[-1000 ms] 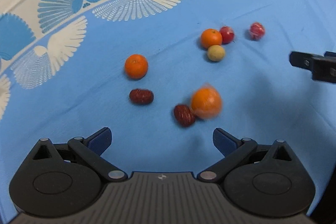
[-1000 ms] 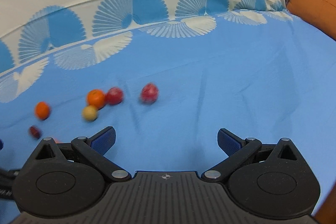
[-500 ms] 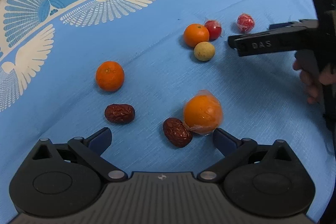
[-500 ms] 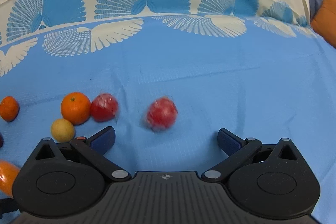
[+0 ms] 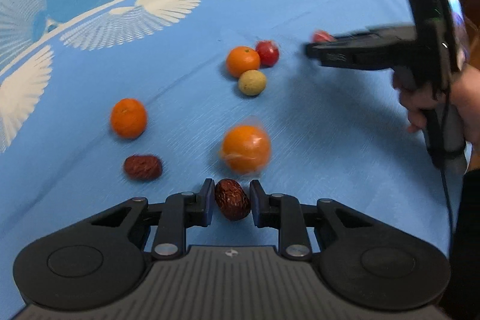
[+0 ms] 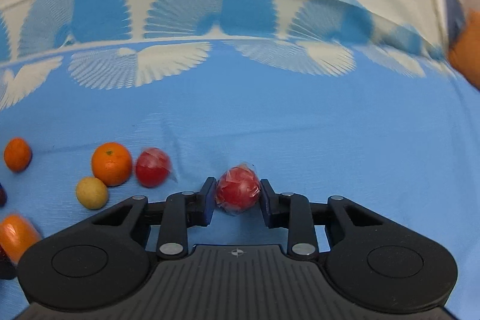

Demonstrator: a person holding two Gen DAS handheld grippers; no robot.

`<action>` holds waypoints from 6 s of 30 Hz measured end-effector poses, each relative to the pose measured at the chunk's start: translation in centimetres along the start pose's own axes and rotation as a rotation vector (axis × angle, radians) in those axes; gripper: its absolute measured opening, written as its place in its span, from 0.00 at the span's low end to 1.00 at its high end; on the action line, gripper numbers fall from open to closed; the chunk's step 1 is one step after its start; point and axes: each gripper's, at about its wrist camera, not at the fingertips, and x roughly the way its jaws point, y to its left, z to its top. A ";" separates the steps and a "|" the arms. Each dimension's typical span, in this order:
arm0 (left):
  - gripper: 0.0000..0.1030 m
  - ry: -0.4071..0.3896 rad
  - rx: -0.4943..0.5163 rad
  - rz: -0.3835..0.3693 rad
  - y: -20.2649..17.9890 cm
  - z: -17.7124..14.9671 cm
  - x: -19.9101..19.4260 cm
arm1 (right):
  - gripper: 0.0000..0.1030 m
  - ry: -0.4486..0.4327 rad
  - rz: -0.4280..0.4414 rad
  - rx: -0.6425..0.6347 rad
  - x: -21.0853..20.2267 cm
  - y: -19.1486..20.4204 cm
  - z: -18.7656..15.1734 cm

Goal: Organize fruits
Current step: 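Grasp a red date with the left tool while the right tool grasps a red plum, then carry the red date and red plum in both tools over the plate, then open both tools to release the date and plum onto the plate, then withdraw both open tools from the plate toward the remaining fruits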

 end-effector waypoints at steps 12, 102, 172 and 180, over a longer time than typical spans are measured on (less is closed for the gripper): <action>0.26 0.029 -0.219 0.121 -0.8 -4.8 -11.5 | 0.31 -0.023 0.052 0.115 -12.4 0.2 -1.9; 0.26 -0.125 -0.623 0.308 8.8 -17.9 -29.9 | 0.31 -0.040 0.506 -0.301 -32.3 23.2 -5.3; 1.00 -0.313 -0.574 0.375 -2.4 -21.1 -41.0 | 0.99 -0.225 0.472 -0.364 -45.0 17.5 -9.2; 1.00 -0.313 -0.573 0.400 -2.3 -21.2 -41.5 | 0.99 -0.217 0.480 -0.345 -44.6 17.3 -8.9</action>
